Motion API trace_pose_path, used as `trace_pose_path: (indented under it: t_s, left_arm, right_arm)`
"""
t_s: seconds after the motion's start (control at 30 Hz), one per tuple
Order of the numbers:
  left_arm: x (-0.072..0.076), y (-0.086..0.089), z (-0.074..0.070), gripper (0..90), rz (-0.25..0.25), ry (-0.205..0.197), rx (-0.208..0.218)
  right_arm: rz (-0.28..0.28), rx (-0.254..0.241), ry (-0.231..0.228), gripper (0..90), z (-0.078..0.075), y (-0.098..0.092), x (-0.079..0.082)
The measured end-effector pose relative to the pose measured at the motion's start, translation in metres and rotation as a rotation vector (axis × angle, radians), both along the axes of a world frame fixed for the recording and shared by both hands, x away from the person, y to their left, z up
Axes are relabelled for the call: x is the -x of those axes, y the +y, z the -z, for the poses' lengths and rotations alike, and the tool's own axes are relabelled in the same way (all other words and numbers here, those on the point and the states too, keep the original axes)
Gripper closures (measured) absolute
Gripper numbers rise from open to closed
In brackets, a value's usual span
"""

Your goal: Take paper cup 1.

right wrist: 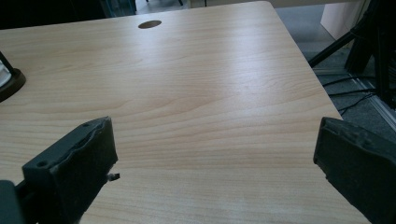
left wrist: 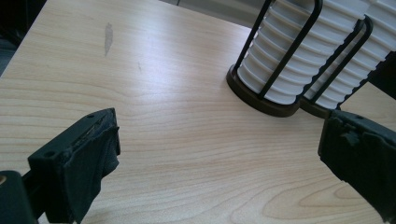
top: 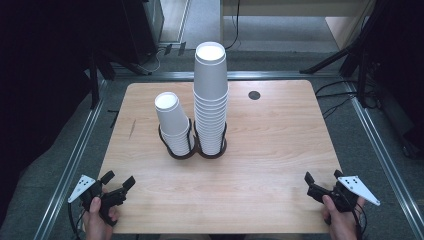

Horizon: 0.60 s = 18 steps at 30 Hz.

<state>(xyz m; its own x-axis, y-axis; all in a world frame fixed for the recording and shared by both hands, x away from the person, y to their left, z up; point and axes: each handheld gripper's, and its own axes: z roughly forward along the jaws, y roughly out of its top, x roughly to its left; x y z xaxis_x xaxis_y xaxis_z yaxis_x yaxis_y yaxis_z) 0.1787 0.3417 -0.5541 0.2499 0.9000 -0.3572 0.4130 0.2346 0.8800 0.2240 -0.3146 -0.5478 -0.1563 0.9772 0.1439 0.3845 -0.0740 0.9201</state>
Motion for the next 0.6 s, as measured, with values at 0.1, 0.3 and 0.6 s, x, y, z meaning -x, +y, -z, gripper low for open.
trace_pose_path:
  t_s: [0.1, 0.3, 0.6]
  left_arm:
    - [-0.001, -0.003, 0.000, 0.0, -0.019, 0.006, -0.028]
    - [-0.002, -0.010, -0.003, 0.0, -0.013, -0.003, -0.074]
    - [-0.010, -0.033, -0.026, 0.0, 0.028, -0.038, -0.072]
  right_arm:
    - [0.004, 0.019, -0.008, 0.0, -0.001, 0.001, 0.001]
    - [-0.008, -0.015, -0.011, 0.5, -0.007, 0.005, 0.002]
    - [-0.062, -0.038, -0.070, 4.0, -0.039, 0.027, 0.004]
